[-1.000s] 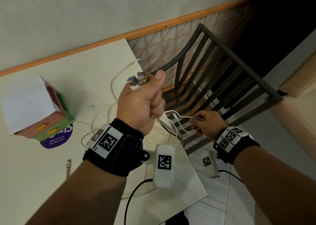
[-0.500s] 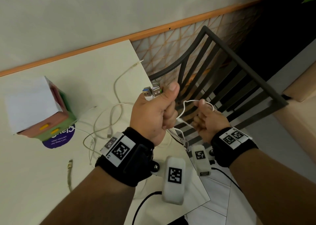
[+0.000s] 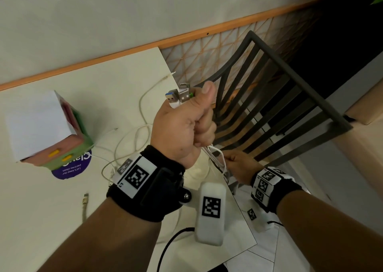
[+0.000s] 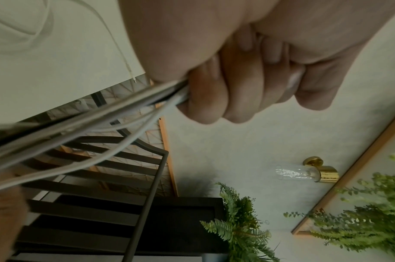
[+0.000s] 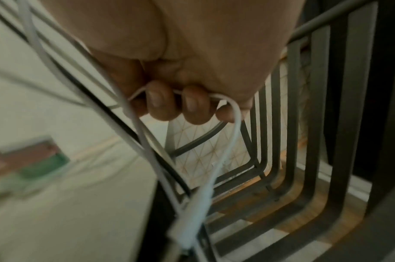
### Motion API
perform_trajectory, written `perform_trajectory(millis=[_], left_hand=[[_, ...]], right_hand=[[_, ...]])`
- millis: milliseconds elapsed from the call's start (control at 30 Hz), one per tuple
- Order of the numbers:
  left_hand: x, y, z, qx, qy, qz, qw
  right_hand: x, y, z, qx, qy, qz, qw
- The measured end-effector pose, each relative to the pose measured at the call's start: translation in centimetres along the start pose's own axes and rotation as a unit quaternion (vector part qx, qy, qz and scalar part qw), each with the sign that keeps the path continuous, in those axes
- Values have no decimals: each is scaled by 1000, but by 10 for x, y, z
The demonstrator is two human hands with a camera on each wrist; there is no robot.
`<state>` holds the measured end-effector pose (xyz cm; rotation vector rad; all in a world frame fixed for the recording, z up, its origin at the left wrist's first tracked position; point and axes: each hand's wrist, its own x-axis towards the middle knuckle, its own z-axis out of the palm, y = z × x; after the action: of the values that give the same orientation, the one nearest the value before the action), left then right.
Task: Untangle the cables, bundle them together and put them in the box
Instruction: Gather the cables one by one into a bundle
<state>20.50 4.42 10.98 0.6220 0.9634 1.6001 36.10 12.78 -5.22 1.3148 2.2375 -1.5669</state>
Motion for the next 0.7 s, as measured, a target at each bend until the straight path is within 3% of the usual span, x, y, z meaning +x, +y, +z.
perform_trajectory(millis=[100, 267, 400, 533, 600, 700], left_hand=[[1, 6, -1, -9, 2, -4, 1000], [0, 10, -3, -17, 14, -12, 1000], [0, 6, -4, 4, 11, 8, 1000], [0, -8, -5, 40, 23, 20, 999], [-1, -14, -5, 44, 33, 20, 998], [1, -17, -2, 49, 52, 30, 997]], right_hand=[[2, 13, 6, -77, 2, 8, 997], [-1, 25, 9, -230, 64, 21, 971], [4, 41, 11, -292, 24, 64, 954], [2, 6, -6, 17, 32, 53, 998], [-9, -30, -19, 125, 45, -55, 990], [-35, -87, -30, 203, -22, -244, 948]])
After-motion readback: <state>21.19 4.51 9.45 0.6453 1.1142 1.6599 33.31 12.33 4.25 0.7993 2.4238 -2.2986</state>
